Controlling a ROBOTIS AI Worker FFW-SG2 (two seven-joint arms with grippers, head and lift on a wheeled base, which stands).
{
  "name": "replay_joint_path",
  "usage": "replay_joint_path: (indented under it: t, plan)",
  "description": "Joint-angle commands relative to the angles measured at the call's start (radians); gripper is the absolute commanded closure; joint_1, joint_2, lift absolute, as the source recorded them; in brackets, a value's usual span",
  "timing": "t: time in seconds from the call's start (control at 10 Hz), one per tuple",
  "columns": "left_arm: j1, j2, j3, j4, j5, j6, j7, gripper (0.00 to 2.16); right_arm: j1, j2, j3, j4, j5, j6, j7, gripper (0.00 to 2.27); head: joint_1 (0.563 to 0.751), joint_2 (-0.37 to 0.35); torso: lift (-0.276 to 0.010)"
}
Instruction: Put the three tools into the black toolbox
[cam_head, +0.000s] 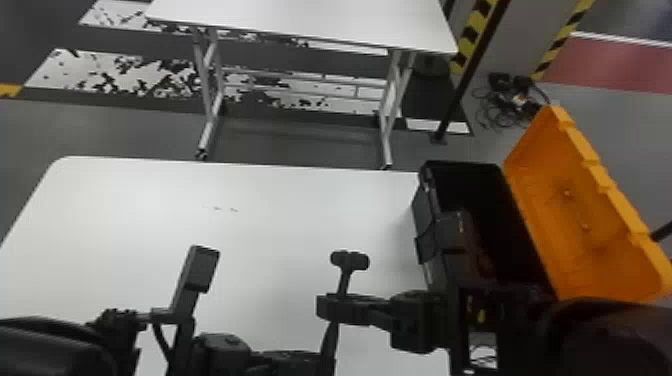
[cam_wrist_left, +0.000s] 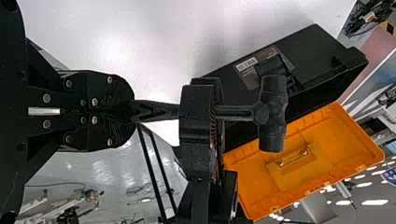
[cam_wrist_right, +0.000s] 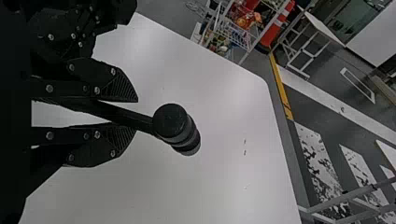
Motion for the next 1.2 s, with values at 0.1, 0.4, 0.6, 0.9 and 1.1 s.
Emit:
replay_joint_path:
  t: [0.1,0.4,0.6,0.9,1.1]
  plan:
    - [0.006,0.0,0.001,0.0,0.0,-0.006,0.003,2.14,0.009,-0.002,-0.006,-0.014,0.008,0.011,-0.002,2.23,0.695,-0.154,-0.051]
    - [0.016,0.0,0.011,0.005,0.011,-0.015,-0.015,1.01,0.023,-0.02,-0.023,-0.043,0.019,0.011,-0.019,2.23,0.695,-0.169,-0.051]
    - [0.028,0.0,0.025,0.003,0.014,-0.021,-0.032,0.0,0.037,-0.022,-0.037,-0.06,0.023,0.005,-0.02,2.23,0.695,-0.201,-0.051]
    - [0.105,0.005,0.076,-0.003,0.015,-0.049,-0.052,0.01,0.066,-0.075,-0.053,-0.169,0.092,-0.014,-0.08,2.23,0.695,-0.228,-0.051]
    - [0.178,0.009,0.131,-0.001,0.009,-0.116,-0.054,0.01,0.086,-0.134,-0.081,-0.253,0.152,-0.045,-0.148,2.23,0.695,-0.276,-0.051]
